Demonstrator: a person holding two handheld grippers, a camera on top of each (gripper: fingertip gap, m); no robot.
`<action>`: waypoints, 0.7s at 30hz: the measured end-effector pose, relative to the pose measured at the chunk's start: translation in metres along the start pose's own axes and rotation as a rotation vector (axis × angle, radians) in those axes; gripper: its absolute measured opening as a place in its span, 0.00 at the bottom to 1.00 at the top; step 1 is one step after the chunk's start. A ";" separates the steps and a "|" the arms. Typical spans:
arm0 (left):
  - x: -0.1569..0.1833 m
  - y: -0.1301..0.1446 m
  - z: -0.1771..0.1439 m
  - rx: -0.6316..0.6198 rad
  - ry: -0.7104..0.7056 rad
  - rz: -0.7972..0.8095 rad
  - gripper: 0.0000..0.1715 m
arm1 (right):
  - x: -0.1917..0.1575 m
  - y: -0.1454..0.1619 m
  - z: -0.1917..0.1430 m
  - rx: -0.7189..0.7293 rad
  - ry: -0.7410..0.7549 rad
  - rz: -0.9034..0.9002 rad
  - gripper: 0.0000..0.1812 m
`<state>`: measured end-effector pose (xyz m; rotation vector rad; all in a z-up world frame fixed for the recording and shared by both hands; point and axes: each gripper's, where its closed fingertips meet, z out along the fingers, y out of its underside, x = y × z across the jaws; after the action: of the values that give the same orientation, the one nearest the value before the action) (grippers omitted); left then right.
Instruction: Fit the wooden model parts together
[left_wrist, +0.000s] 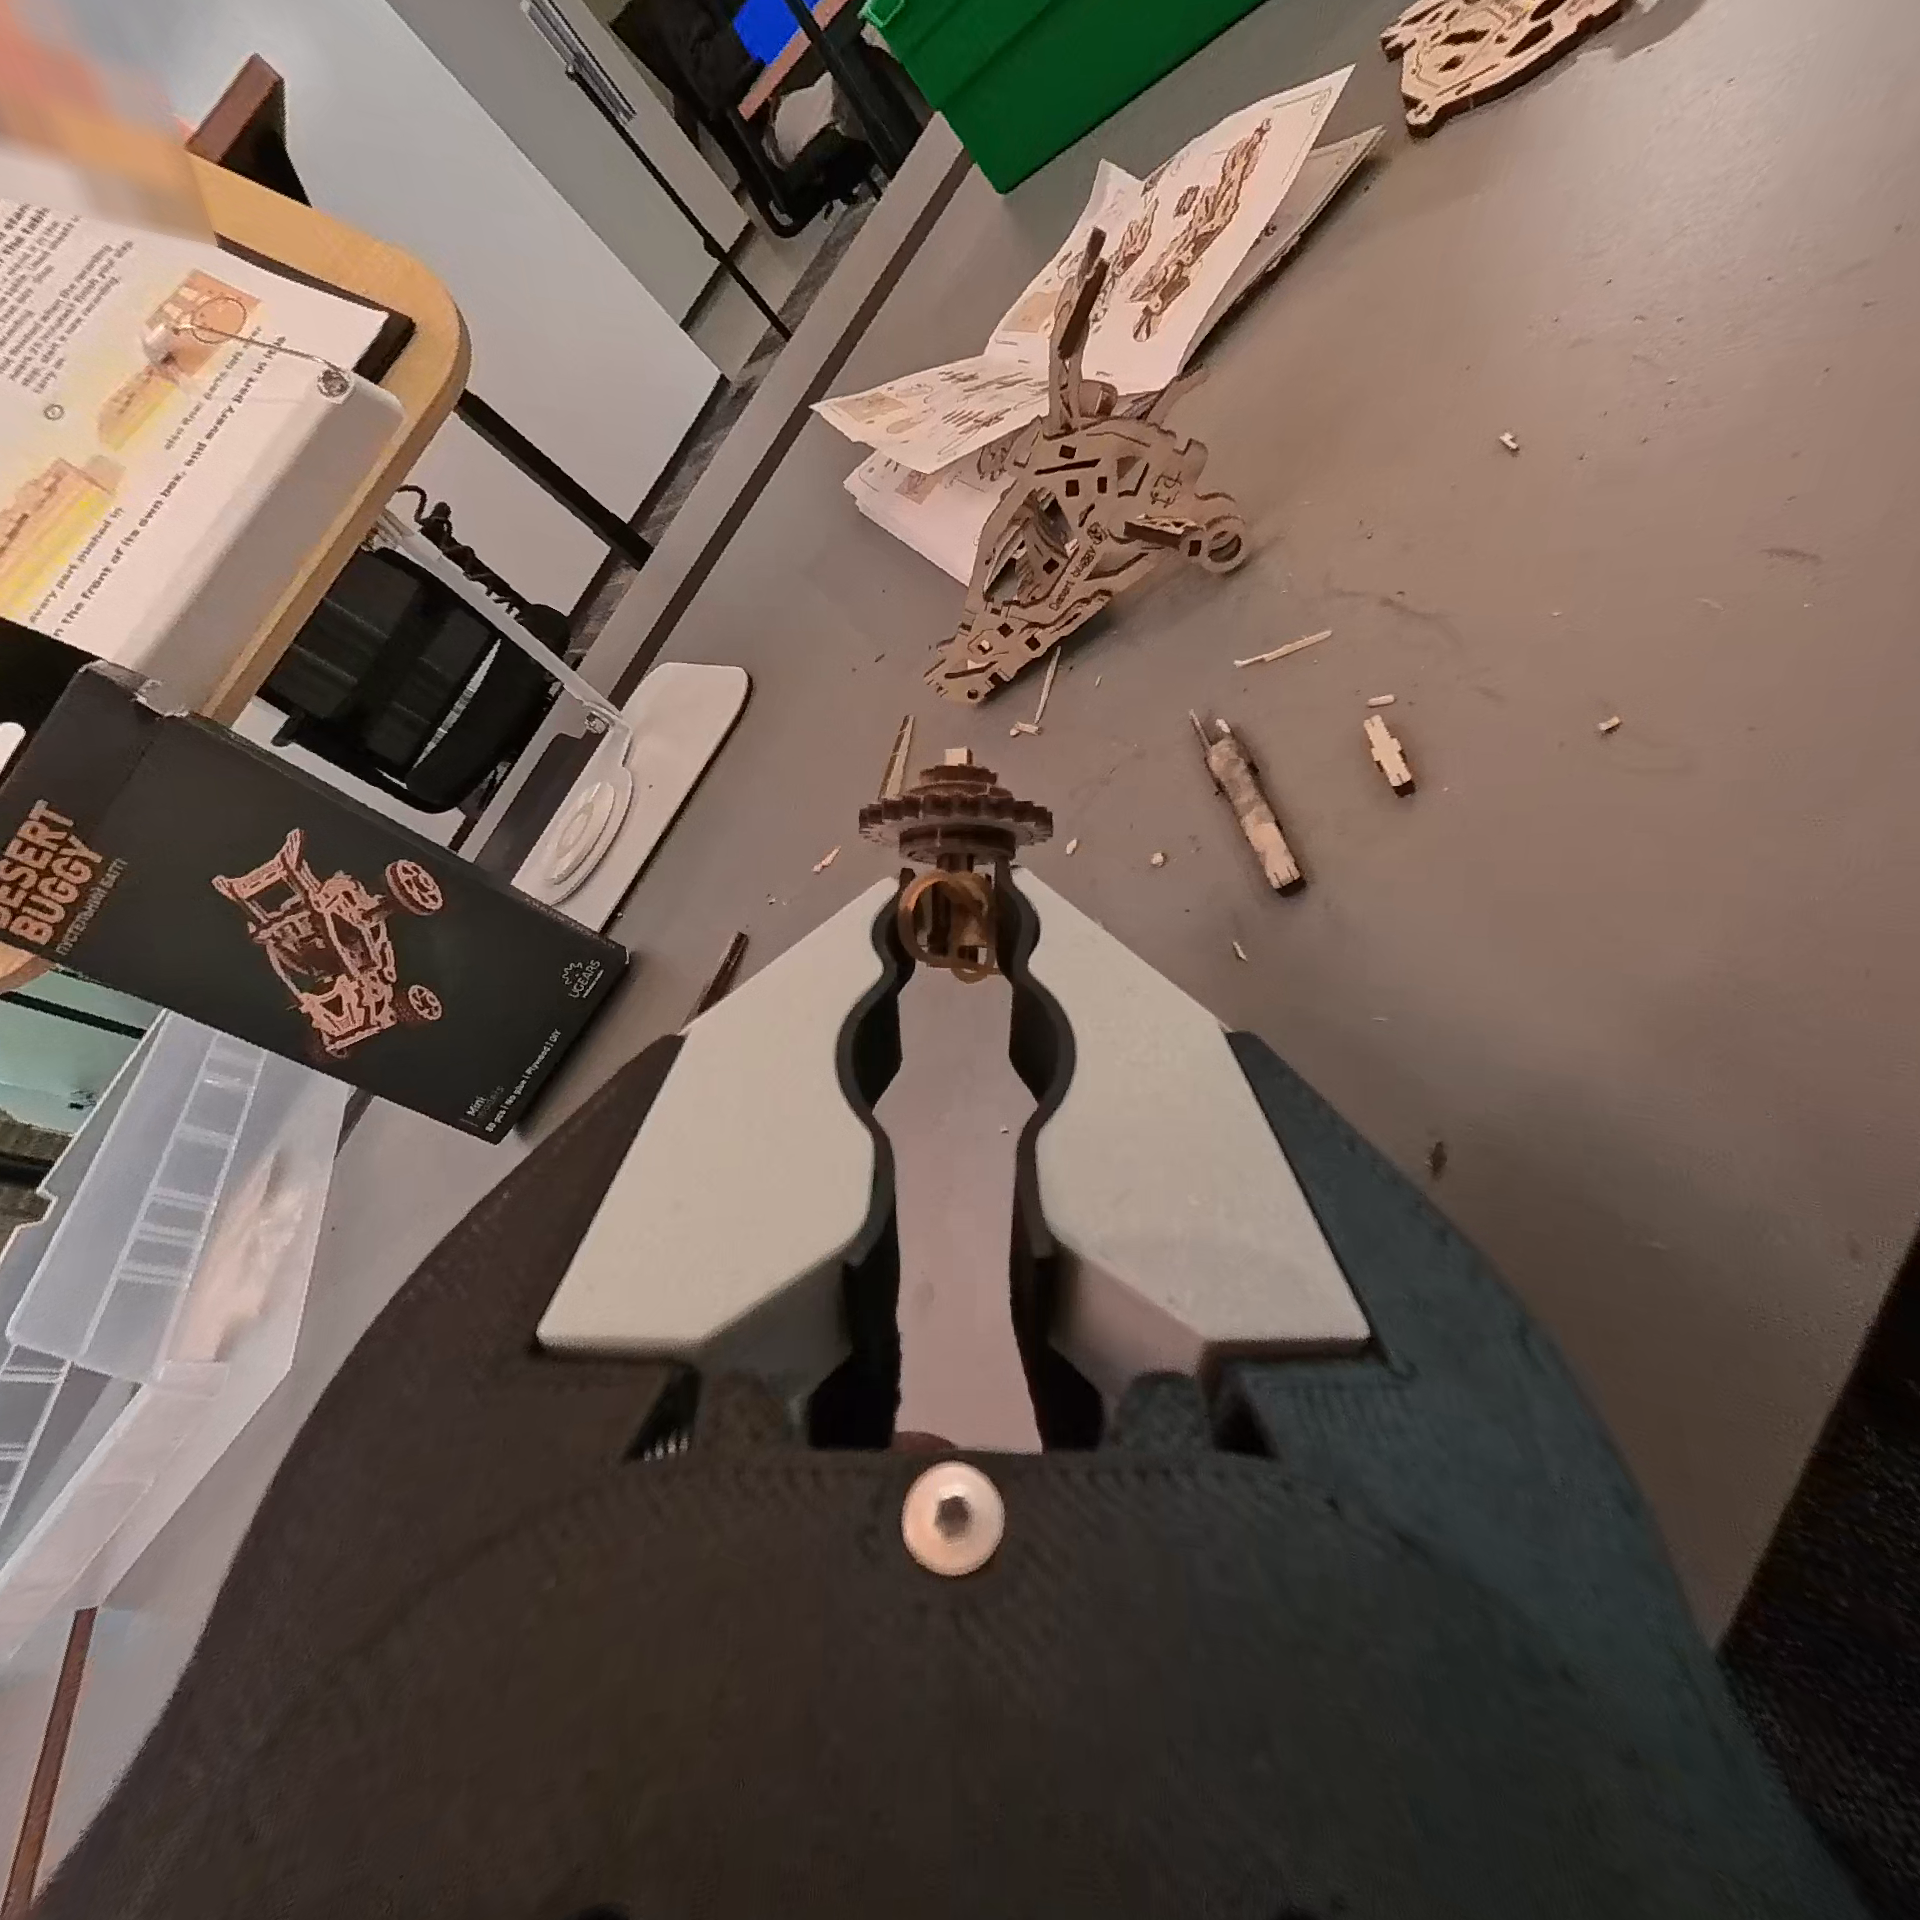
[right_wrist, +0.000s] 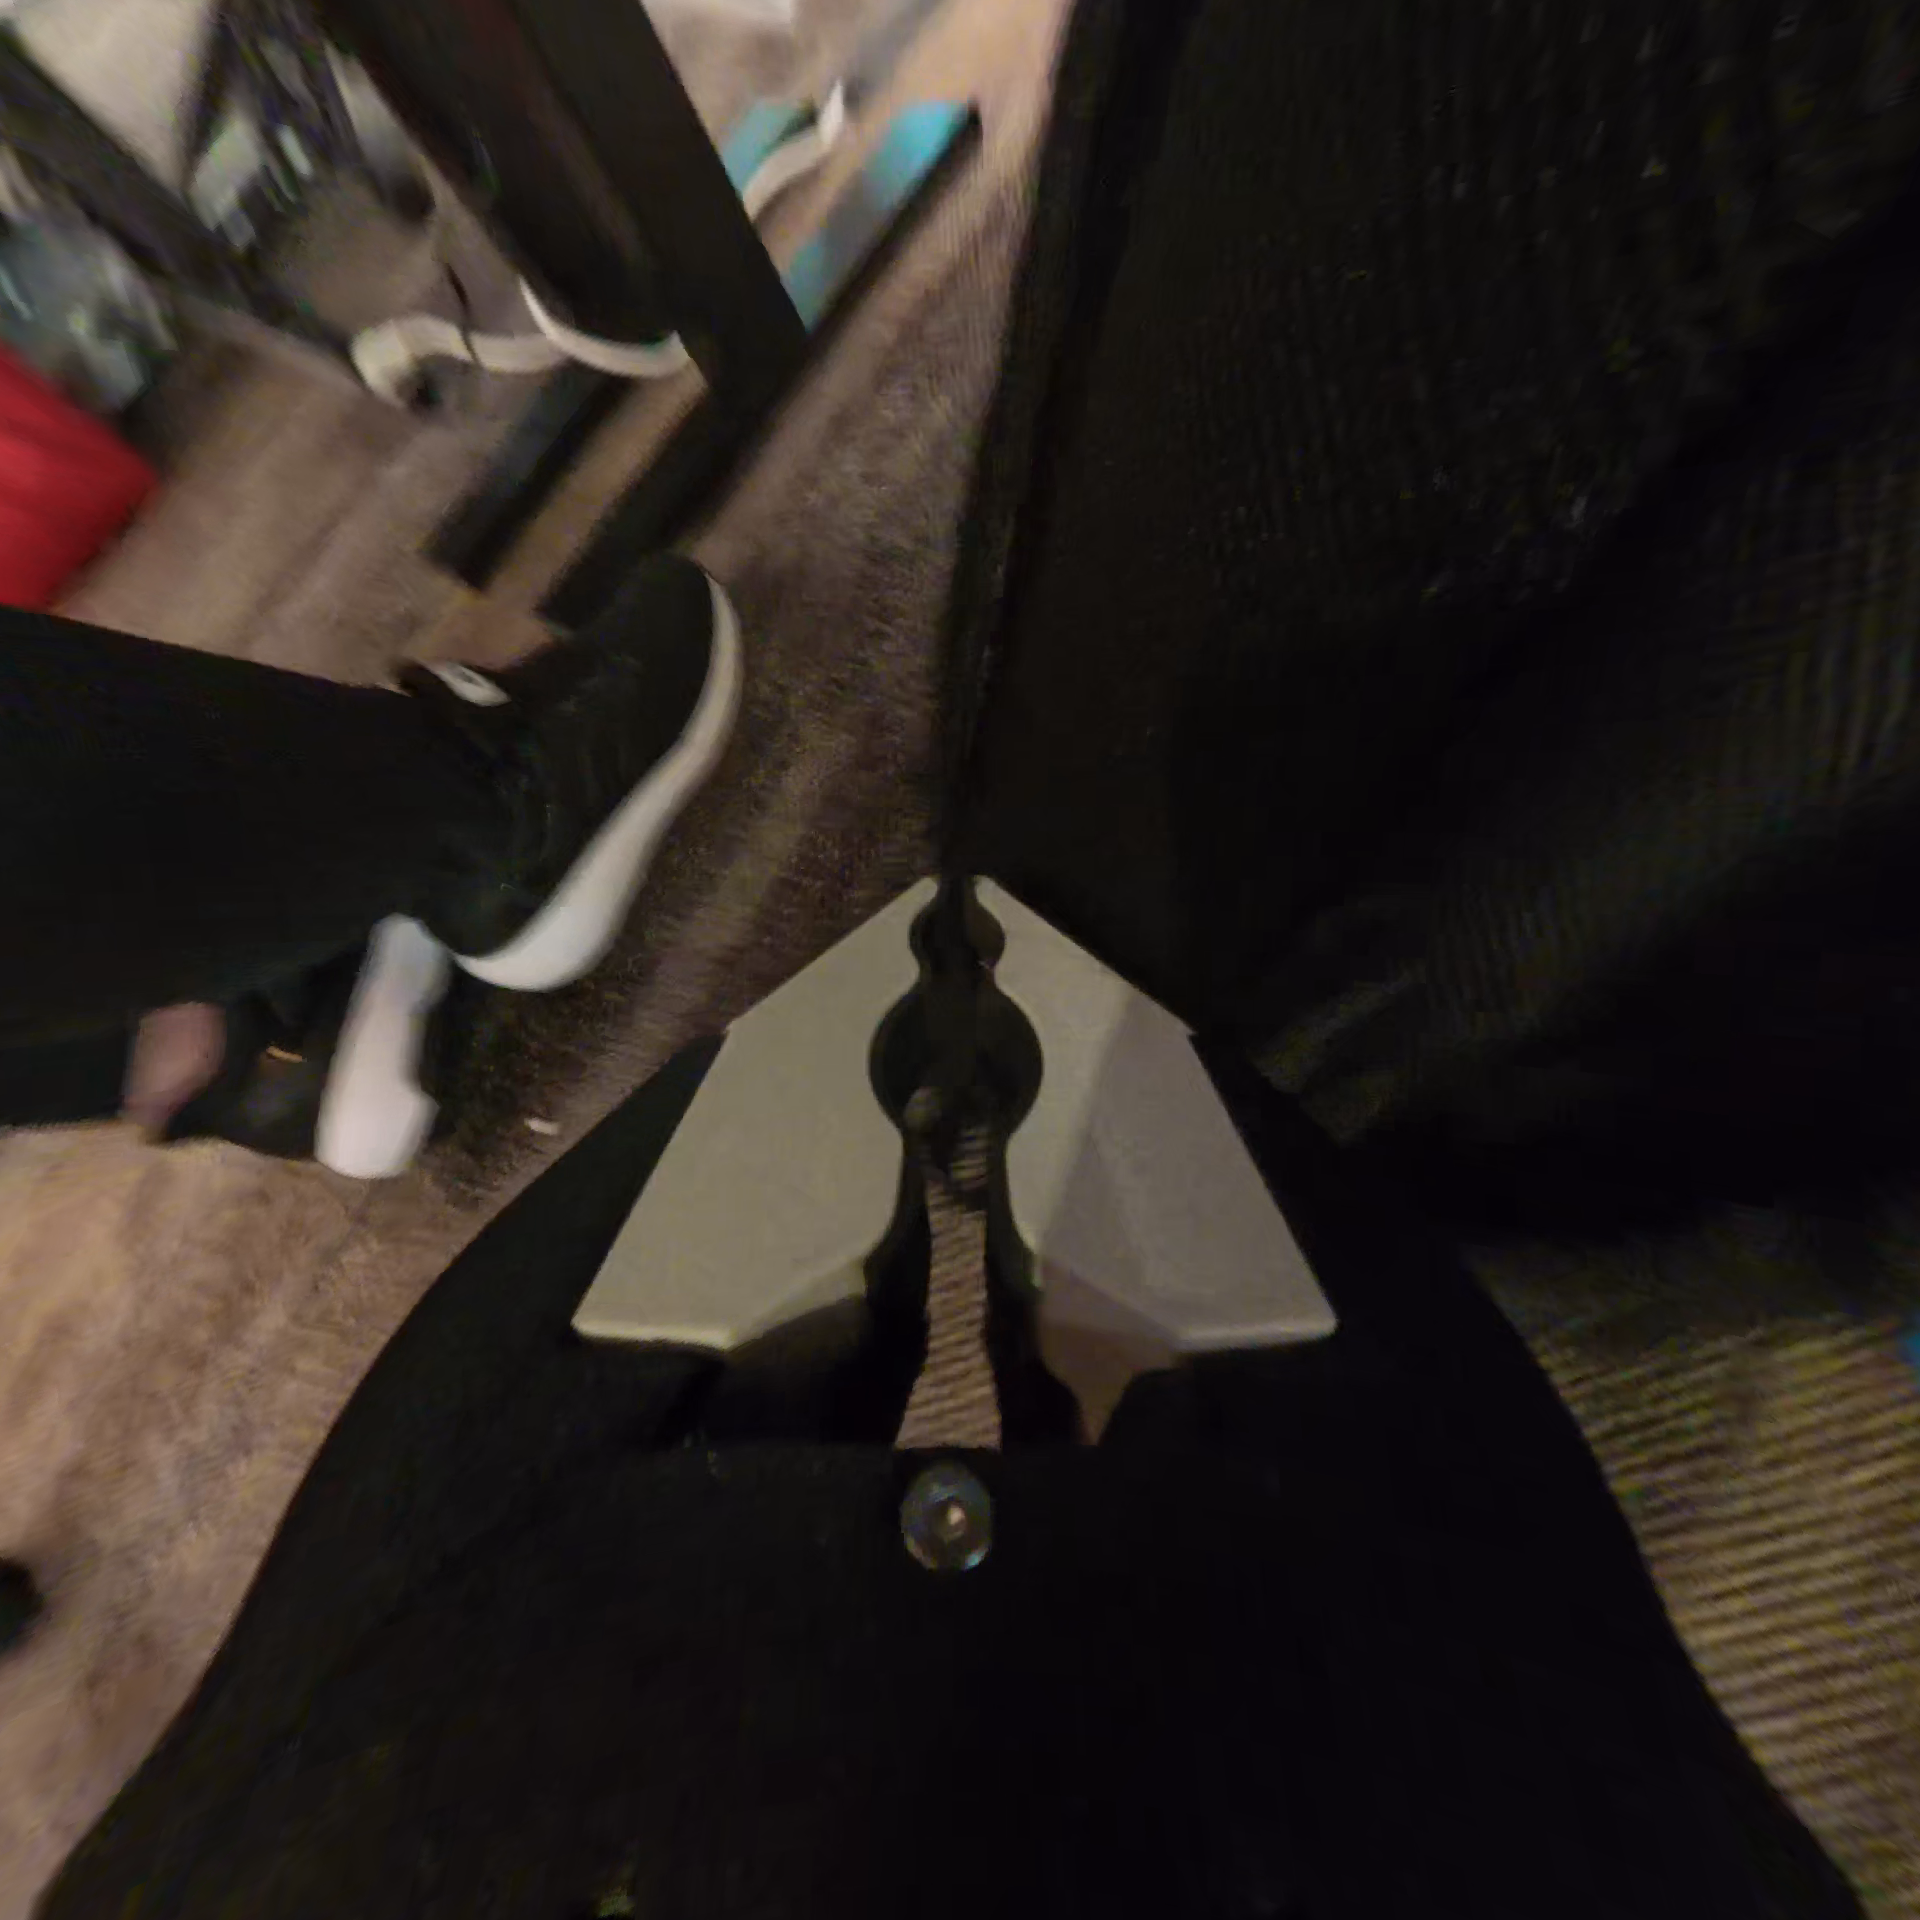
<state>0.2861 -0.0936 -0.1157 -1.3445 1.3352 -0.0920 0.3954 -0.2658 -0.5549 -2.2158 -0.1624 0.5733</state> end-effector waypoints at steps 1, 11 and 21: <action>-0.001 0.000 0.000 0.003 -0.003 -0.004 0.07 | -0.013 0.016 -0.008 0.009 -0.003 0.046 0.00; -0.001 -0.005 -0.004 0.038 0.010 -0.022 0.07 | -0.031 0.221 0.064 -0.249 0.099 0.376 0.18; 0.000 -0.009 -0.007 0.067 0.020 -0.032 0.07 | 0.036 0.230 0.120 -0.232 0.362 0.439 0.22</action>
<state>0.2860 -0.1006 -0.1070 -1.3119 1.3165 -0.1712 0.3565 -0.3221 -0.8075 -2.5567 0.4780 0.3854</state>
